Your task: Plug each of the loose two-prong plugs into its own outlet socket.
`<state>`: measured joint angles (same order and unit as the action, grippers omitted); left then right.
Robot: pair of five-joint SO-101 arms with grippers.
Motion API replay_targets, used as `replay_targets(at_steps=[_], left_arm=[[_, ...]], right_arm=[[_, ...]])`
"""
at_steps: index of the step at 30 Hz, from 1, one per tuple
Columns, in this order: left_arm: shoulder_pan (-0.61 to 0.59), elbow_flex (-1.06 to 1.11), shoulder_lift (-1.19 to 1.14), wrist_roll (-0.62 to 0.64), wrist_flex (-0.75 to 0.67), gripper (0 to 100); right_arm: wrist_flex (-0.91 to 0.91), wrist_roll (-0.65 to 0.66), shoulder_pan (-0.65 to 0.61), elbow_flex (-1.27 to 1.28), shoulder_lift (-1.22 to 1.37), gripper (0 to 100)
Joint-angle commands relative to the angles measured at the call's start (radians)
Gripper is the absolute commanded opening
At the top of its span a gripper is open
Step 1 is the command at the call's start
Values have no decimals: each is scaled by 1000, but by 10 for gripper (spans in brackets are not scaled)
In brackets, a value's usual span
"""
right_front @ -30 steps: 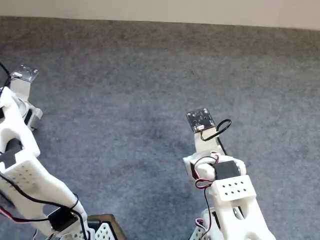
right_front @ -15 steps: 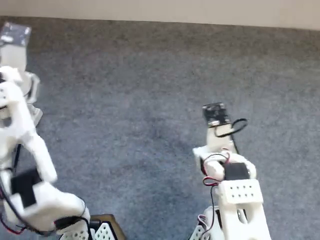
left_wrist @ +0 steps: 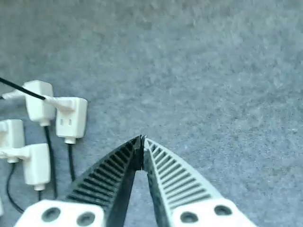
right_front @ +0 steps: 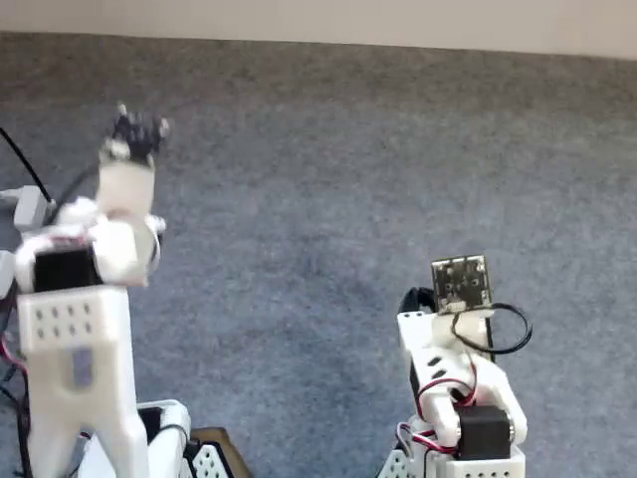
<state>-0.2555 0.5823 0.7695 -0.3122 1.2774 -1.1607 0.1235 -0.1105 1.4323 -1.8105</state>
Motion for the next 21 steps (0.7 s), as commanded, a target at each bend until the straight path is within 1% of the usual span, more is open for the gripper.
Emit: replay_targets(at_steps=[1,4,7,11,12,14,21], left_arm=[[16,343,314,55,-153,6],[42,581,567,54,-224,6],[85,791,800,55,-229,6],[117,998,1058,57,-229,6],[120,1032,1082,57,-233,6],[127,1070,1055,57,-236,6],[119,1113,1026,57,-229,6]], right_arm=[[48,-8,8,21,-8,23],[53,-5,8,82,-27,22],[54,-5,10,125,-25,20],[59,-5,10,180,-25,20],[65,-5,12,202,-25,20],[76,-5,12,246,-25,20],[87,-5,12,369,-19,20]])
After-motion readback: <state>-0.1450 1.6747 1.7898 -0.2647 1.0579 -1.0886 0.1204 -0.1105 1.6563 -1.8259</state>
